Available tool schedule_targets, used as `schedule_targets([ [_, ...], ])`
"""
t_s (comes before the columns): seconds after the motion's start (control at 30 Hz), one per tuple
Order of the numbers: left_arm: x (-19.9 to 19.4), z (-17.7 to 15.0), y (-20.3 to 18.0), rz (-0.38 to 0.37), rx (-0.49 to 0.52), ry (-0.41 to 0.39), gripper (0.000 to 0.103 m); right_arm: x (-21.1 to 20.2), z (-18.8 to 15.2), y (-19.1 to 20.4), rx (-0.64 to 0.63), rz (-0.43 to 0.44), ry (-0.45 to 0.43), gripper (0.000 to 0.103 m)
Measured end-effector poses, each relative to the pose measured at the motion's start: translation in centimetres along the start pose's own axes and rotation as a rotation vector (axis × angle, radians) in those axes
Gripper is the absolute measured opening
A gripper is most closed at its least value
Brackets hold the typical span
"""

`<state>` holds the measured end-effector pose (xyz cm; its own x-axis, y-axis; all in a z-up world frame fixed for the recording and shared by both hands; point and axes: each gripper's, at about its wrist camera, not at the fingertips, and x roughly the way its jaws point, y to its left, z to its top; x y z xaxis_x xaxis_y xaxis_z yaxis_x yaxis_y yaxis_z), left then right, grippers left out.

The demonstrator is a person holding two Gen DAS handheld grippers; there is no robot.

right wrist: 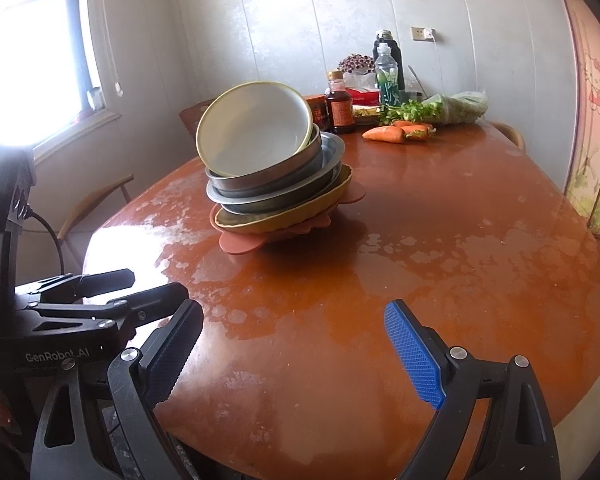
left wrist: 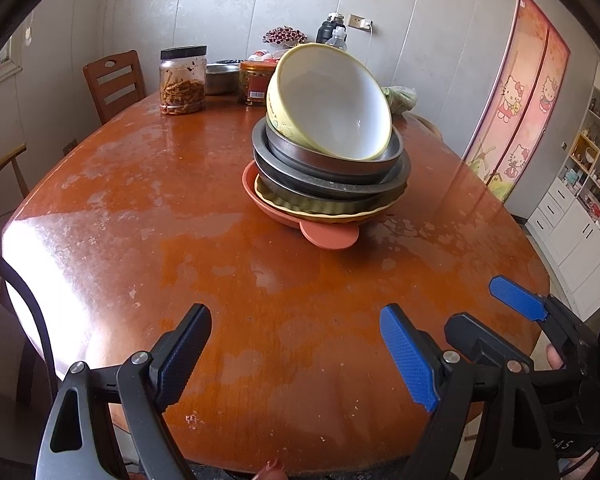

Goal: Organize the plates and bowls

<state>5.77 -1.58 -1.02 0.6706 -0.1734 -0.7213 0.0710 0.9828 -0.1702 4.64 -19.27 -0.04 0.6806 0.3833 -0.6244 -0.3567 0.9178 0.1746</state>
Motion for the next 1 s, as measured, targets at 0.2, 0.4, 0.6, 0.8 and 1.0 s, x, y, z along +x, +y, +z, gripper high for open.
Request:
schedule_targets([
  [0.2, -0.3, -0.2, 0.0, 0.001, 0.0, -0.002, 0.086, -0.1, -0.1, 0.3, -0.007, 0.0, 0.001, 0.093],
  [0.4, -0.4, -0.4, 0.1, 0.002, 0.0, 0.0, 0.086, -0.3, 0.0, 0.4, -0.009, -0.002, -0.002, 0.093],
  [0.6, -0.4, -0.7, 0.1, 0.005, 0.002, 0.007, 0.086, -0.5, -0.1, 0.4, -0.007, -0.005, -0.003, 0.093],
  [0.8, -0.5, -1.0, 0.0, 0.01, 0.009, 0.008, 0.086, -0.6, -0.1, 0.4, -0.007, -0.004, -0.001, 0.093],
  [1.0, -0.4, -1.1, -0.1, 0.017, 0.012, 0.013, 0.086, -0.6, -0.2, 0.4, -0.007, -0.003, -0.001, 0.093],
])
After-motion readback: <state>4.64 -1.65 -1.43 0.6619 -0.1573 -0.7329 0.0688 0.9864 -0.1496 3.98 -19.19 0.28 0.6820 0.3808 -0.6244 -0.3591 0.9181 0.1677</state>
